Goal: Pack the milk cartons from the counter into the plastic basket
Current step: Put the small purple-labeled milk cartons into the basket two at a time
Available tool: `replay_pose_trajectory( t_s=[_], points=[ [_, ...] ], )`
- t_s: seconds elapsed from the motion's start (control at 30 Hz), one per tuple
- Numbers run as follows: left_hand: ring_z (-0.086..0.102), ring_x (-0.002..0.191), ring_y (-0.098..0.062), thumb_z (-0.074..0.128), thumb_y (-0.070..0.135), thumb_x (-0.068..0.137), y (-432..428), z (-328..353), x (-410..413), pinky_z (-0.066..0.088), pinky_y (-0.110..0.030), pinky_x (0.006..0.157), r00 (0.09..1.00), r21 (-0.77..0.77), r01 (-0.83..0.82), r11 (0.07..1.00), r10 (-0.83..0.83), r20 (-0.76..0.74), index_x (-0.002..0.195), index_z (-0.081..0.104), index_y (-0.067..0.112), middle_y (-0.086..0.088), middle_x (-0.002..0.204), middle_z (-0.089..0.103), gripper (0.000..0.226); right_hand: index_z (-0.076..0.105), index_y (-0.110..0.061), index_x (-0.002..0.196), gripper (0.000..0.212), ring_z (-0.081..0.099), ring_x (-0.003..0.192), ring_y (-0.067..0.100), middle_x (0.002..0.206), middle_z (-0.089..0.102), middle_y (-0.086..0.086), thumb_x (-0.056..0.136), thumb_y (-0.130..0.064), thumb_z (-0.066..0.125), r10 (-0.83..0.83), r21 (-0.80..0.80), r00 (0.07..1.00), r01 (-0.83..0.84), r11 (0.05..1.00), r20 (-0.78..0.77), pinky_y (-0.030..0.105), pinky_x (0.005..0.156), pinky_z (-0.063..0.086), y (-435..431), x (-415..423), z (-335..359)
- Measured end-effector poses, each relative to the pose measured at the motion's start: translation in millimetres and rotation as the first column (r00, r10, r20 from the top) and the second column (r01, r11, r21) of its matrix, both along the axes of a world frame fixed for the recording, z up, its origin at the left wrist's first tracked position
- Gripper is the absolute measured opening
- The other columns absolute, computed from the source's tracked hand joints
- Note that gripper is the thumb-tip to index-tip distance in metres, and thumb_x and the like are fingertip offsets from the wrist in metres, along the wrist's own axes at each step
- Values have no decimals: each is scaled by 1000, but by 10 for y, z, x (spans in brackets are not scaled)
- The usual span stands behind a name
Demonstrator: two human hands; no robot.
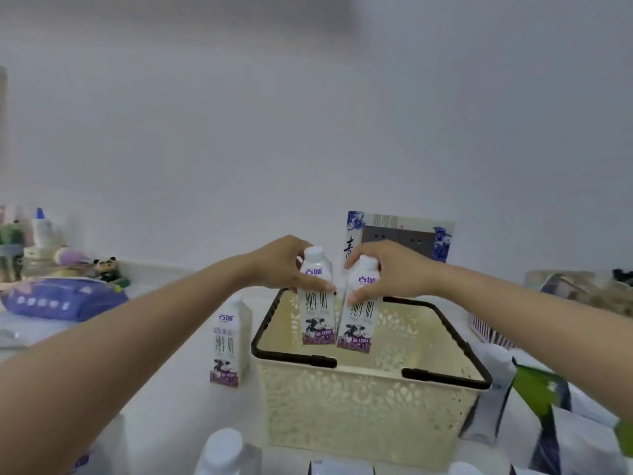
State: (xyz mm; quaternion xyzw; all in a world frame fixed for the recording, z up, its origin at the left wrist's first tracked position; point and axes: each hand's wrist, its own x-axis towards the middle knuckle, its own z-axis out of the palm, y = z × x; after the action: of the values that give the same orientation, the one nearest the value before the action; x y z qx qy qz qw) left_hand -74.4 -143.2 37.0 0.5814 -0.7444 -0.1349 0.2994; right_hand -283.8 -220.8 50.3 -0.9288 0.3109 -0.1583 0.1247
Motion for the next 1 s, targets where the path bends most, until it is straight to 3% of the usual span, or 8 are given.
replay_pose_trajectory(
  t_s=[0.13, 0.37, 0.5, 0.63, 0.7, 0.77, 0.87, 1.0],
  points=[
    [64, 83, -28, 83, 47, 63, -178, -264, -82, 50, -41, 74, 970, 0, -34, 999, 33, 239, 91, 67, 10, -9, 88, 71, 49, 58, -33, 106, 57, 52, 89, 13, 100, 57, -10, 57, -48, 85, -7, -27, 1000, 7, 1000, -16, 28, 68, 42, -73, 126, -384],
    [56, 76, -18, 81, 57, 59, -265, -513, -63, 38, -28, 63, 866, 36, -137, 990, 102, 490, 104, 65, 22, 3, 83, 63, 59, 56, -26, 114, 61, 44, 85, 11, 98, 50, -9, 63, -40, 85, -4, 4, 999, 5, 1000, -51, 18, 56, 30, -99, 302, -788],
    [58, 89, -18, 80, 57, 61, -307, -522, -19, 43, -29, 74, 867, 79, -170, 982, 111, 486, 115, 62, 25, 4, 99, 65, 65, 56, -23, 111, 57, 47, 76, 8, 95, 53, -8, 64, -37, 85, 2, 47, 999, 0, 999, -42, 20, 56, 34, -89, 341, -776],
    [55, 100, -17, 77, 59, 63, -289, -526, -42, 43, -31, 83, 851, 69, -181, 981, 121, 510, 117, 61, 28, 9, 103, 61, 65, 56, -16, 104, 53, 56, 88, 21, 102, 61, 2, 64, -35, 85, -23, 60, 1000, 22, 998, 19, 33, 73, 44, -63, 269, -757],
    [50, 107, -18, 76, 60, 64, -260, -476, -26, 38, -31, 84, 853, -41, -161, 986, 160, 497, 120, 58, 29, 9, 106, 57, 66, 51, -15, 102, 59, 53, 79, 16, 94, 57, 0, 62, -44, 84, -106, 32, 994, 106, 994, 15, 31, 67, 43, -48, 202, -753],
    [41, 123, -25, 75, 62, 63, -226, -413, 36, 38, -40, 99, 854, -85, -207, 975, 223, 469, 134, 43, 31, -1, 132, 47, 85, 53, -9, 98, 62, 59, 68, 14, 83, 61, 0, 63, -53, 80, -210, 106, 971, 222, 969, -112, 29, 60, 50, -22, 140, -745],
    [32, 138, -32, 69, 68, 63, -165, -391, 137, 33, -49, 110, 876, 154, -357, 921, 273, 398, 150, 7, 32, -8, 157, 15, 113, 62, -9, 92, 55, 68, 66, 16, 77, 71, 4, 70, -58, 71, -204, 373, 929, 315, 872, -308, 27, 66, 59, 25, 170, -798],
    [38, 138, -29, 52, 72, 76, -151, -445, 147, 31, -42, 112, 906, 301, -368, 880, 265, 331, 151, 14, 22, -8, 156, 32, 98, 54, -14, 125, 75, 63, 72, 15, 84, 63, 5, 72, -66, 63, -240, 504, 923, 367, 782, -300, 25, 68, 54, 54, 379, -880]
  ],
)
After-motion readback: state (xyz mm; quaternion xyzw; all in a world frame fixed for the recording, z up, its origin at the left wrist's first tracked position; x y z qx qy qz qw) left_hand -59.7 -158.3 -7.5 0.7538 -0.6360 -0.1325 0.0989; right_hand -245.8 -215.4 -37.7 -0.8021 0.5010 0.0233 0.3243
